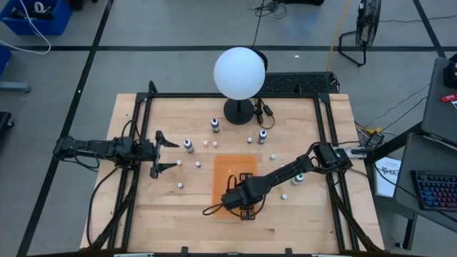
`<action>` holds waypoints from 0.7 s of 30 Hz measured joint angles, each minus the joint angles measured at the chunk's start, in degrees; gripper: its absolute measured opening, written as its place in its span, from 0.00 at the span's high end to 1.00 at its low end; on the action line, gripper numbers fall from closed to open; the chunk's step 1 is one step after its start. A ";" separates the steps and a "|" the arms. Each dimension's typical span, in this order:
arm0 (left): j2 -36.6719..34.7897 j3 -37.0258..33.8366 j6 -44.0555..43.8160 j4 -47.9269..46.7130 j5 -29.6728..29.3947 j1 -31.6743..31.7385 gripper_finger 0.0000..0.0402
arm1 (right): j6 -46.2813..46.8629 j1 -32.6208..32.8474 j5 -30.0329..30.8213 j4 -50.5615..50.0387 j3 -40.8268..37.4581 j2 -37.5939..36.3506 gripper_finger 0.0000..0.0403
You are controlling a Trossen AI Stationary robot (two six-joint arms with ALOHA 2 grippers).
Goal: Pick & Place food coloring
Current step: Put the small orange food coloring bottle into the orange bin, then put the small red food coloring bottle into the orange bin
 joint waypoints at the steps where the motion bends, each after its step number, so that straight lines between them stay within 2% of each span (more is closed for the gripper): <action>1: 0.02 0.00 0.00 -0.03 0.02 0.01 0.13 | 0.00 0.02 -0.01 -0.16 0.00 -0.48 0.55; 6: -0.01 0.00 0.00 0.08 0.00 0.01 0.12 | 0.99 0.01 0.09 -1.01 0.02 -2.72 0.50; 12: -0.01 -0.01 0.00 -0.03 0.00 0.00 0.12 | 5.02 0.00 0.15 -4.68 0.09 -7.81 0.51; 21: 0.02 0.00 0.00 -0.03 0.00 0.01 0.13 | 22.14 3.75 0.12 -19.61 0.19 -15.14 0.52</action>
